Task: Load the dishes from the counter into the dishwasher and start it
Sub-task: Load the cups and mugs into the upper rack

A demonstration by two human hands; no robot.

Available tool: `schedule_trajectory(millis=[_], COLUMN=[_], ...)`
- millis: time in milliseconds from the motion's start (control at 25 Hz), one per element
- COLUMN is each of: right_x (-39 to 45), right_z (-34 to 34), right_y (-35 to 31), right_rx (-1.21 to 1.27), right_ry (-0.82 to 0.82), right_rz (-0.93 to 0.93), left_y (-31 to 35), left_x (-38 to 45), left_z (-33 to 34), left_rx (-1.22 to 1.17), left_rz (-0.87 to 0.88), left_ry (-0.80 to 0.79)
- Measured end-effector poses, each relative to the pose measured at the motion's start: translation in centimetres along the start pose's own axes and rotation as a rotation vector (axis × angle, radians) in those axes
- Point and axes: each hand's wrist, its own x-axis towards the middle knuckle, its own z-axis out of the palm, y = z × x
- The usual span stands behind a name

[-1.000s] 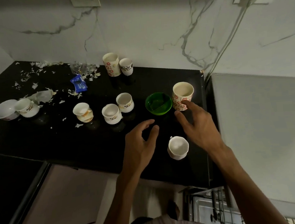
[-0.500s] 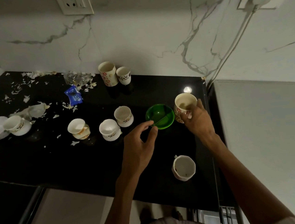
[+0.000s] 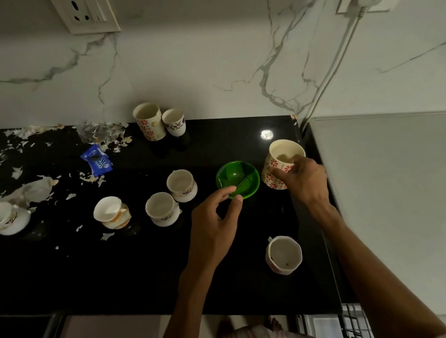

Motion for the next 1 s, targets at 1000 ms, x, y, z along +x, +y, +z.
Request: schedule_trajectory(millis=[1000], right_x=[-16.4], right_z=[-2.9], right_y=[-7.1], right_rx=[0.442], right_ry=[-0.236], right_rz=[-0.220], left_y=[-1.0], left_x=[-1.4], left_z=[-1.9], left_rx=[-0.578], left_rz=[-0.162], left_ry=[-0.235])
